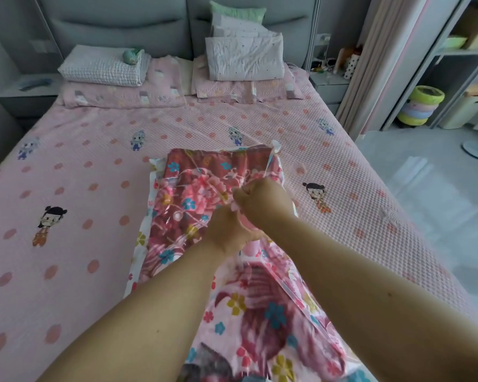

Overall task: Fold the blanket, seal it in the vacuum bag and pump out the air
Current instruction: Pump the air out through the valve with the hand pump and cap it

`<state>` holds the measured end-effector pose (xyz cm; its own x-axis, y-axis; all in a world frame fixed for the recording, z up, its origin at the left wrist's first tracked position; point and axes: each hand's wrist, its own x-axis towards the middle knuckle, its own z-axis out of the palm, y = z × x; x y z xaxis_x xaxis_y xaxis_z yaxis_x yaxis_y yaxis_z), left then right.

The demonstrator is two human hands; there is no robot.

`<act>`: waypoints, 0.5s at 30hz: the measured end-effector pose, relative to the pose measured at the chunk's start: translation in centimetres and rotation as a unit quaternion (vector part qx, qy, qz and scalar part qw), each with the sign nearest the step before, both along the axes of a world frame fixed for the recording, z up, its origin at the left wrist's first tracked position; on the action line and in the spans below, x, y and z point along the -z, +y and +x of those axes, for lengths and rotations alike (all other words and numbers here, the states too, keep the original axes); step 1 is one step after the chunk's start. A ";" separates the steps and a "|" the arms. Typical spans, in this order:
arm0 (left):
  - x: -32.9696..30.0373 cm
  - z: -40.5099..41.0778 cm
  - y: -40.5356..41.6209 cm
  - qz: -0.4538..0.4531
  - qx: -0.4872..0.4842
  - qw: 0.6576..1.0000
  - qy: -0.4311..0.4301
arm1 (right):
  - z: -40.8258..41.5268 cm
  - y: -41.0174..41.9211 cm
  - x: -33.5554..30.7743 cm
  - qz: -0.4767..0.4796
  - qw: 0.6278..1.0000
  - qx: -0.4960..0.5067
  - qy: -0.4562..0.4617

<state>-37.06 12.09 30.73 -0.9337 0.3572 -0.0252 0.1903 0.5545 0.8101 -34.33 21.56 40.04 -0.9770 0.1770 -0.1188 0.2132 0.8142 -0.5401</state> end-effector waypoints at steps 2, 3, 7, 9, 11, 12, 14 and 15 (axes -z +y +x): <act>0.0 -0.1 -0.1 0.009 -0.010 1.000 -0.006 | -0.7 -0.1 -0.8 -0.020 0.999 0.007 0.040; 0.0 -0.2 -0.2 0.018 -0.021 1.000 -0.013 | -1.5 -0.2 -2.4 -0.027 0.994 0.005 0.110; -0.3 -0.3 0.0 0.039 -0.021 0.999 -0.019 | -3.2 0.0 -6.4 -0.093 0.952 -0.011 0.290; -0.1 -0.4 0.0 0.023 -0.017 1.000 -0.009 | -1.8 0.0 -3.2 -0.039 0.985 -0.009 0.165; 0.1 0.1 0.0 0.009 -0.005 1.000 0.009 | 0.1 0.1 0.0 -0.001 1.000 0.001 0.008; -0.1 0.2 0.0 0.005 -0.004 1.000 0.016 | 0.1 0.2 0.3 -0.001 1.000 0.010 -0.012; -0.5 -0.1 -0.1 0.016 -0.008 1.000 0.012 | -1.5 0.2 -1.6 0.007 0.997 0.010 0.077; -0.6 -0.3 -0.1 0.032 -0.009 0.999 -0.003 | -2.5 0.2 -3.3 -0.002 0.988 0.006 0.151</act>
<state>-37.32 11.94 31.34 -0.9398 0.3415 -0.0074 0.1765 0.5041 0.8454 -36.80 21.76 43.38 -0.9657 0.1894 0.1778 0.0516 0.8106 -0.5833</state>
